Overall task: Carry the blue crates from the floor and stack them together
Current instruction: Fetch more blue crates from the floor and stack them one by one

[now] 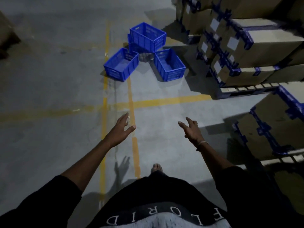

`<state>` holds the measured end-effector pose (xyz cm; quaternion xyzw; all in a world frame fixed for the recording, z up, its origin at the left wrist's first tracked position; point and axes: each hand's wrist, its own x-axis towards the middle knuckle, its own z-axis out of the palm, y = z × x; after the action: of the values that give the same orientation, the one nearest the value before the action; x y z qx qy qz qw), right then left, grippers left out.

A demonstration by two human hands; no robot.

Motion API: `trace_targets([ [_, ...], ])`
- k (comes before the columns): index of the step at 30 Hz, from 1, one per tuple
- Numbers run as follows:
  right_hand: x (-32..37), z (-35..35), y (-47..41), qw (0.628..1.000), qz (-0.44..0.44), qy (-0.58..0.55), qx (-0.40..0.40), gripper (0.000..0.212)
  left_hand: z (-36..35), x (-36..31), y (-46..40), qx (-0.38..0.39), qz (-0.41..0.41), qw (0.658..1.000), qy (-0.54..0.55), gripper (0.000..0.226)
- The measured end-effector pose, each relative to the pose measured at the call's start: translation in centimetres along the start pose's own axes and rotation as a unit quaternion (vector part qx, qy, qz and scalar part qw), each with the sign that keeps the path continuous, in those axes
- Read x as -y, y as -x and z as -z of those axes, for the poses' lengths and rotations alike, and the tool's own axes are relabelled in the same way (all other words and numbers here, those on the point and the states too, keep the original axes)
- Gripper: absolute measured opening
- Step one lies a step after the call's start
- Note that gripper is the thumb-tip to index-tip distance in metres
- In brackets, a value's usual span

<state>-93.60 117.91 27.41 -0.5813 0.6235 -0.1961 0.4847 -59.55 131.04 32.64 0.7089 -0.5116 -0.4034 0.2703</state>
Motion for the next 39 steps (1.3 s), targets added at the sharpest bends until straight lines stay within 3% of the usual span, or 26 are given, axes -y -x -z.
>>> trace_targets([
  [9, 11.7, 1.7, -19.5, 0.999, 0.025, 0.024, 0.032, 0.101, 6.2, -3.4, -18.6, -0.039, 0.004, 0.998, 0.039, 0.081],
  [13, 15.8, 1.4, -28.3, 0.999, 0.032, 0.031, 0.025, 0.093, 8.9, -3.6, -27.5, -0.039, 0.018, 0.998, 0.049, 0.082],
  [19, 20.6, 0.0, -43.2, 0.999, 0.015, 0.033, 0.021, 0.094, 14.2, -3.2, -42.9, -0.042, 0.011, 0.998, 0.049, 0.081],
  [22, 23.5, -0.6, -49.7, 0.999, -0.017, 0.034, 0.023, 0.094, 17.3, -3.7, -50.1, -0.027, 0.051, 0.995, 0.081, 0.080],
  [25, 27.0, -1.2, -56.8, 1.000, -0.011, 0.019, 0.006, 0.095, 21.1, -4.2, -58.1, -0.011, 0.012, 0.999, 0.041, 0.081],
  [31, 32.8, -2.3, -69.0, 1.000, -0.027, -0.008, -0.007, 0.093, 27.2, -6.4, -72.0, 0.022, 0.012, 1.000, 0.013, 0.084],
  [39, 40.3, -2.3, -89.3, 1.000, -0.020, -0.011, -0.004, 0.112, 32.7, -8.4, -93.1, 0.019, 0.023, 1.000, -0.004, 0.086],
])
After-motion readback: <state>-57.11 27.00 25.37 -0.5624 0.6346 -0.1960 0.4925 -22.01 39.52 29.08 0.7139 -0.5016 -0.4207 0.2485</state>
